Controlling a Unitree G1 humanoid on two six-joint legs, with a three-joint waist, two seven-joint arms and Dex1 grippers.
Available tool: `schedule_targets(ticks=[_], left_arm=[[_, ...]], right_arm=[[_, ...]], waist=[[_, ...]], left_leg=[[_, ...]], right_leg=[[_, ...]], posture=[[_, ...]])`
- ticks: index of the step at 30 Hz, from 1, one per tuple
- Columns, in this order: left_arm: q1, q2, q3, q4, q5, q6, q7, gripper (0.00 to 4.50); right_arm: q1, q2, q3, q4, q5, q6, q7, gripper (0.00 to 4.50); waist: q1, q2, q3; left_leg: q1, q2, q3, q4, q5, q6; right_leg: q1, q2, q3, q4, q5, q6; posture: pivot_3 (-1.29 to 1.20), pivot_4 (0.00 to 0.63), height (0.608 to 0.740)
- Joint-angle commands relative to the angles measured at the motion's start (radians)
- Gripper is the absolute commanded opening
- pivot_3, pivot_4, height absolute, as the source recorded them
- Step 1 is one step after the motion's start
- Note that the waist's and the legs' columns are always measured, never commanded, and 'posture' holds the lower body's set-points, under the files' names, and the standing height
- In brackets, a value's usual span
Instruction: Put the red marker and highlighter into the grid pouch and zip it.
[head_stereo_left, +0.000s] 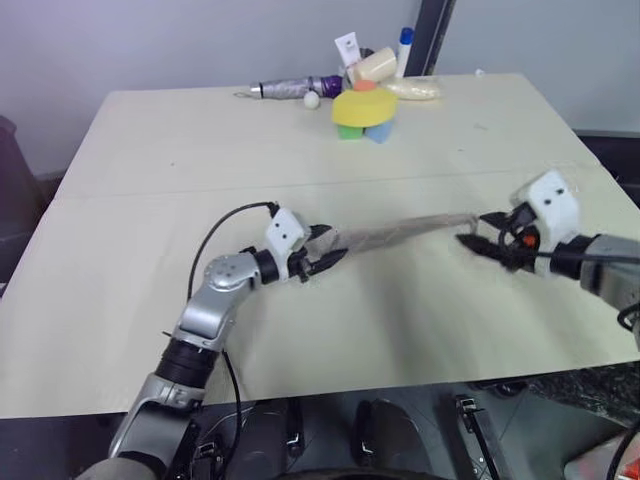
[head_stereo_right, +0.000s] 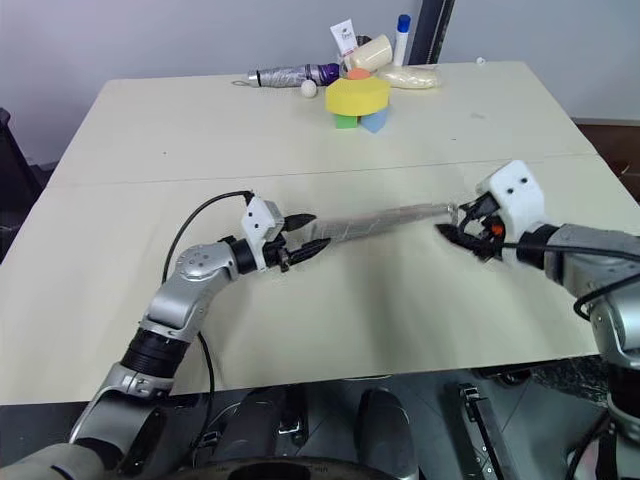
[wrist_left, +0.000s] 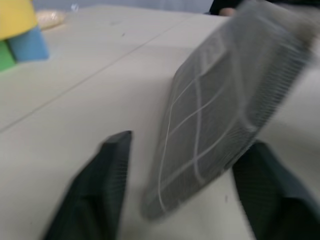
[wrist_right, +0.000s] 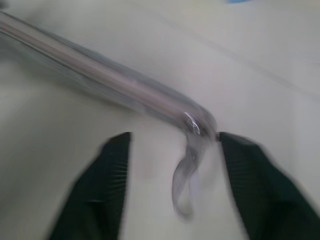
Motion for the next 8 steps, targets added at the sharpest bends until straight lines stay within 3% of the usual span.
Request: schedule_targets(ticks=[1, 8], left_arm=[[0.052, 0.056, 0.080, -0.105, -0.073, 0.072, -0.018, 4.44], [0.197, 0.183, 0.242, -0.163, -0.129, 0.139, 0.001, 4.44]], right_arm=[[0.053, -0.034, -0.053, -0.037, -0.015, -0.056, 0.041, 4.06], [0.130, -0.024, -0.089, -0.015, -0.020, -0.157, 0.102, 4.06]], waist=[[-0.002, 0.000, 0.000], [-0.003, 0.000, 0.000]], left_leg=[[0.000, 0.000, 0.000, 0.000, 0.000, 0.000], [0.001, 0.000, 0.000, 0.000, 0.000, 0.000]], right_leg=[[0.000, 0.000, 0.000, 0.000, 0.000, 0.000], [0.000, 0.000, 0.000, 0.000, 0.000, 0.000]], posture=[[0.00, 0.150, 0.740], [0.00, 0.150, 0.740]])
